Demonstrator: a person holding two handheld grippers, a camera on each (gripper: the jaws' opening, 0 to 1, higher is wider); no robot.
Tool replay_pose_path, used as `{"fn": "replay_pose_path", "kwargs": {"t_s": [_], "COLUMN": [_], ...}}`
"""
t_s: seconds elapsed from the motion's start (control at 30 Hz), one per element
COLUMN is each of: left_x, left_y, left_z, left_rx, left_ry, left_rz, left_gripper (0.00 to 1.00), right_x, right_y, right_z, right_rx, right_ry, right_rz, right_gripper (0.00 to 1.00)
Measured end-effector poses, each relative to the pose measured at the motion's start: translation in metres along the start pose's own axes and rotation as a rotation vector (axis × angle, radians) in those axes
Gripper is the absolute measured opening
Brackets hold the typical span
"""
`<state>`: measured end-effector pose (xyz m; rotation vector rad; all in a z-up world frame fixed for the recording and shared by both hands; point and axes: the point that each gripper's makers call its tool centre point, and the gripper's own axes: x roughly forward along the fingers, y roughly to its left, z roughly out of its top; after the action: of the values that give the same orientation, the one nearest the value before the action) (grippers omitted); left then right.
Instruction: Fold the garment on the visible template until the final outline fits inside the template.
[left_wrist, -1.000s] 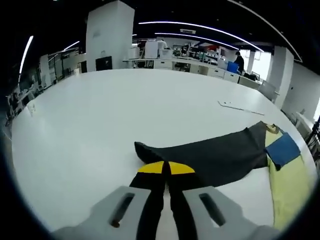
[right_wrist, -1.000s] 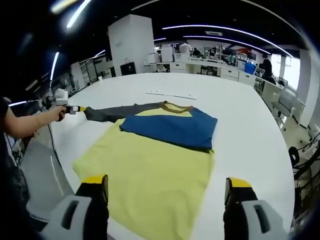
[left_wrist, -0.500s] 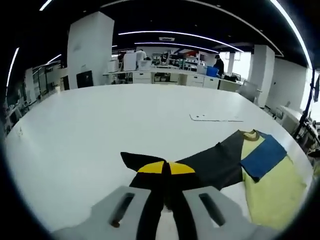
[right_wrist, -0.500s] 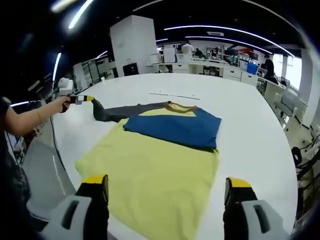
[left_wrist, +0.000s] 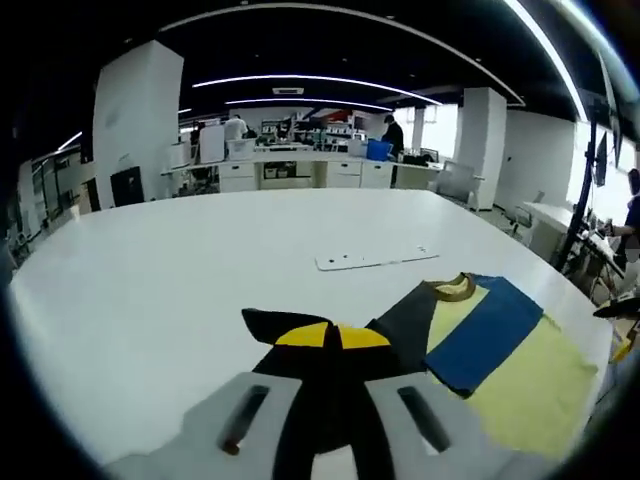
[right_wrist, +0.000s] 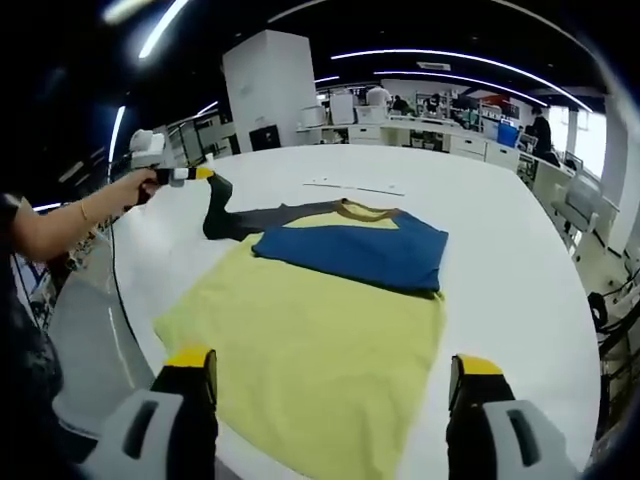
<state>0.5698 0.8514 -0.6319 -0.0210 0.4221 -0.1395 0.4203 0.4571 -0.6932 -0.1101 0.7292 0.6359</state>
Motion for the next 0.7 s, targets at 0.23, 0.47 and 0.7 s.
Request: {"fn": "replay_pose_path", "kwargs": {"t_s": [0.23,0.47,0.7], "left_x": [0.012,0.023,0.032], "left_y": [-0.029,-0.061,-0.096], "left_z": [0.010,0.023,0.034], "left_rx": [0.014,0.004,0.031], "left_ry": [-0.009,-0.032,-0.042], "left_rz": [-0.049,-0.108,-0.175], "left_gripper": [0.00,0.00,0.00], "right_x": [0.001,0.001,0.001], "right_y": [0.003,0.004,0.002], "right_z": [0.001,0.001,-0.004], "right_rx": [-0.002,-0.006,-0.001], "right_ry": [-0.003,-0.002,0.010], "right_rz": [0.013,0.022,0.021], "right_gripper": [0.97,0.97,0.97]}}
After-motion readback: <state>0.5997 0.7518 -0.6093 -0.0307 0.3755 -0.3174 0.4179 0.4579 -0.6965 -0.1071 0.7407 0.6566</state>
